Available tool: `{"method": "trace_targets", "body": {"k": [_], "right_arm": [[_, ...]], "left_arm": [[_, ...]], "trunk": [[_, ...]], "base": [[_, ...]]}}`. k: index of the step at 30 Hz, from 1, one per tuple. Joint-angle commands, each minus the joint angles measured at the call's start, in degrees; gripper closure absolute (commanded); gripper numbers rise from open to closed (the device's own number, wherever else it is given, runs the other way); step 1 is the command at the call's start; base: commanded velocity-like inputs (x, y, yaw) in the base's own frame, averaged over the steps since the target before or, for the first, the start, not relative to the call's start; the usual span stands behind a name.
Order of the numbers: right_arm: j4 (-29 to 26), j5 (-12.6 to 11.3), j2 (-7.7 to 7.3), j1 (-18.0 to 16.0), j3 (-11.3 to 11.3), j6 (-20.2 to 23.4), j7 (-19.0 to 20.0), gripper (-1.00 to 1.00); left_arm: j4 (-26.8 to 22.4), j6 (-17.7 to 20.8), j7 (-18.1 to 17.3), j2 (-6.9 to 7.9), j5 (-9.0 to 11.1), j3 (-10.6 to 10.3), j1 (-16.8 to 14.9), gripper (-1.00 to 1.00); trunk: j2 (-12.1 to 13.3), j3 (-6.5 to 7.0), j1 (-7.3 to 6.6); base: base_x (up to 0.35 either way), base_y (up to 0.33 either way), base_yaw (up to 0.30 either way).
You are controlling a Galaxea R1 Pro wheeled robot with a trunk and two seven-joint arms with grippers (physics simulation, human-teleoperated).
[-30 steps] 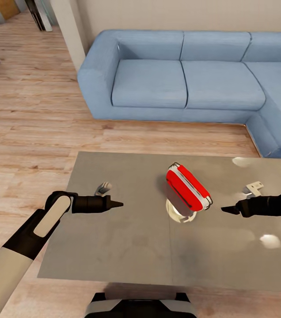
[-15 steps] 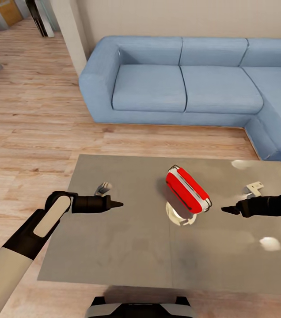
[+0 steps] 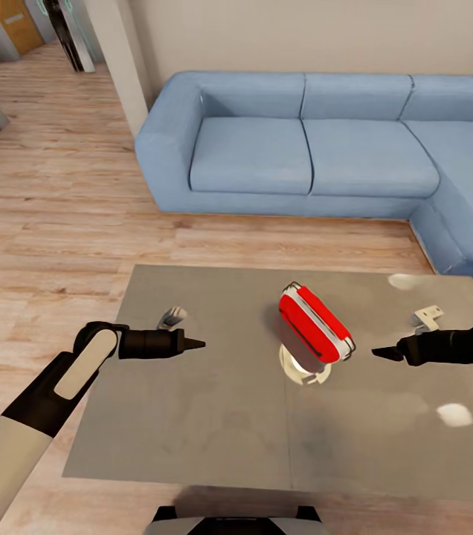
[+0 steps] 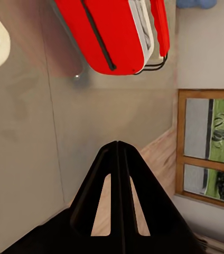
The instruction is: Turn on the radio receiver that's on the table in the living room.
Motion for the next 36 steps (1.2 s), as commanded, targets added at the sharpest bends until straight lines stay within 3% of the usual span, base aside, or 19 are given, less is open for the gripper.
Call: {"method": "trace_targets", "body": {"k": [1,8,14,23,29,36], "right_arm": [[0.0,0.0,0.0,0.0,0.0,0.0,0.0,-1.0],[0.0,-0.2,0.0,0.0,0.0,0.0,0.4,-1.0],[0.0,-0.1,0.01,0.0,0.0,0.0,4.5,-1.0],[0.3,0.0,-0.08,0.3,-0.1,0.0,5.5,-1.0],[0.6,0.3,-0.02,3.8,-0.1,0.0,5.2,-1.0],[0.6,1.4,-0.14,11.5,-1.0,-0.3,2.8,-1.0]], "left_arm": [[0.0,0.0,0.0,0.0,0.0,0.0,0.0,1.0],[0.2,-0.1,0.2,0.04,-0.1,-0.1,0.0,1.0],[0.2,-0.1,0.2,-0.02,0.0,-0.1,0.0,1.0],[0.1,-0.1,0.2,0.05,-0.2,-0.1,0.1,1.0],[-0.3,-0.1,0.2,0.02,-2.3,-0.1,0.3,1.0],[-0.5,-0.1,0.1,0.06,-4.5,-0.2,2.0,1.0]], "trunk": [[0.0,0.09,0.0],[0.0,0.73,0.0],[0.0,1.0,0.0],[0.0,1.48,0.0],[0.0,1.97,0.0],[0.0,2.56,0.0]], "base": [[0.0,0.0,0.0],[0.0,0.0,-0.034],[0.0,0.0,-0.015],[0.0,0.0,-0.049],[0.0,0.0,-0.106],[0.0,0.0,-0.104]]}}
